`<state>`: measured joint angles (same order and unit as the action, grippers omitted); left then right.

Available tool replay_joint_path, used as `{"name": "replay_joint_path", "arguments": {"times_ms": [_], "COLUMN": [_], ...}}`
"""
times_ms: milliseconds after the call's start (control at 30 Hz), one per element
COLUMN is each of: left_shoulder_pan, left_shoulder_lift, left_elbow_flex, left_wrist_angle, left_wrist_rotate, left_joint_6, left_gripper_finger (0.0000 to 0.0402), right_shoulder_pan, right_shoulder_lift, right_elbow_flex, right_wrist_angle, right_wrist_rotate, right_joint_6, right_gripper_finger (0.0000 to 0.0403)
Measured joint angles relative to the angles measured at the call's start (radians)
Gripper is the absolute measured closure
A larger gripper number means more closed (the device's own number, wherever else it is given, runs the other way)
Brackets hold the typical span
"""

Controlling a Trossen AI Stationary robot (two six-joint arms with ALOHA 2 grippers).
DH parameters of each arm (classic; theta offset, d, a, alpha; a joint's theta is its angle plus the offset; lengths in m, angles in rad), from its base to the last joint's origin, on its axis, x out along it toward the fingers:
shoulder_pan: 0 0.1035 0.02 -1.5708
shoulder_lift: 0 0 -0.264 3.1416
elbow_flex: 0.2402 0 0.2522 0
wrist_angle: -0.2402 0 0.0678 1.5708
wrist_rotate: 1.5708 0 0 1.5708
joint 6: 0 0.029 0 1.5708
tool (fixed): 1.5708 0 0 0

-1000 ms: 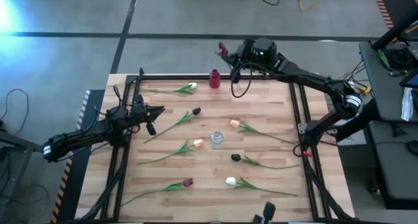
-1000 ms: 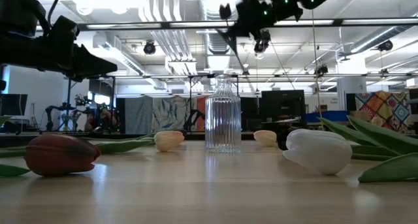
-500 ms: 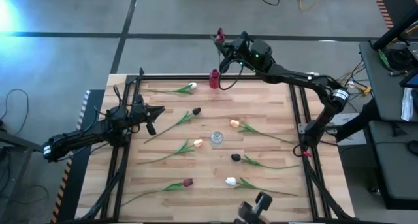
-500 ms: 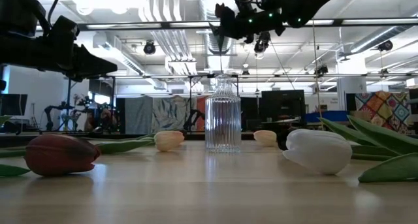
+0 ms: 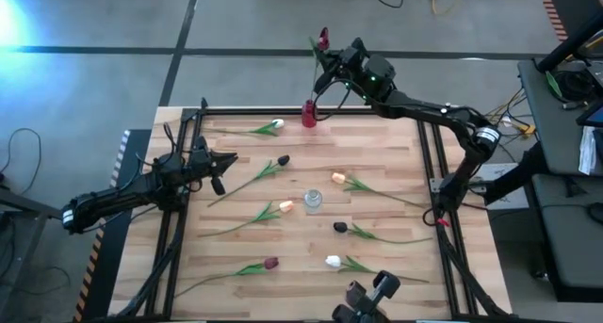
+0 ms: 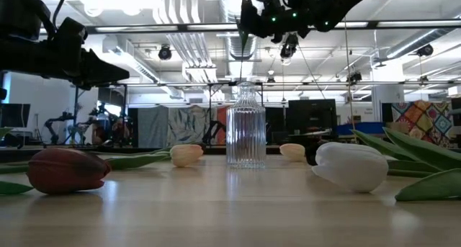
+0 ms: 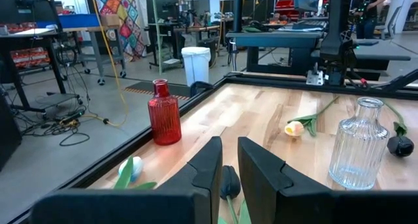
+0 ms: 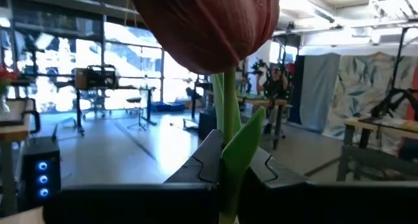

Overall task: Sort flowers into vase by color
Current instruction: Put the top red tulip into the red vase

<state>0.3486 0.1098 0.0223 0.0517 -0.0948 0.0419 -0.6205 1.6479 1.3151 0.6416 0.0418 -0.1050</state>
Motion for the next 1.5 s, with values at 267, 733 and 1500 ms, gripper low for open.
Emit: {"name": "replay_joint_path", "arguments": {"times_ms": [267,733,1500], "left_shoulder_pan": [0.0,0.0,0.0], "left_shoulder_lift": [0.0,0.0,0.0], "left_elbow_flex": [0.0,0.0,0.0], "left_wrist_angle": [0.0,0.0,0.0], "left_wrist_rotate": [0.0,0.0,0.0], "left_joint_6": [0.0,0.0,0.0], "left_gripper_finger": [0.0366,0.0366,0.0366], "right_shoulder_pan": [0.0,0.001,0.007], "right_shoulder_lift": [0.04,0.131,0.213], "right_elbow_flex": [0.0,-0.002,-0.005], "right_wrist_angle": [0.028,0.003,-0.077], "right_wrist_rotate": [0.016,0.011,0.021], "right_joint_6": [0.001,0.028,0.052], "right_gripper_finger": [0.0391,0.039,0.0382]}}
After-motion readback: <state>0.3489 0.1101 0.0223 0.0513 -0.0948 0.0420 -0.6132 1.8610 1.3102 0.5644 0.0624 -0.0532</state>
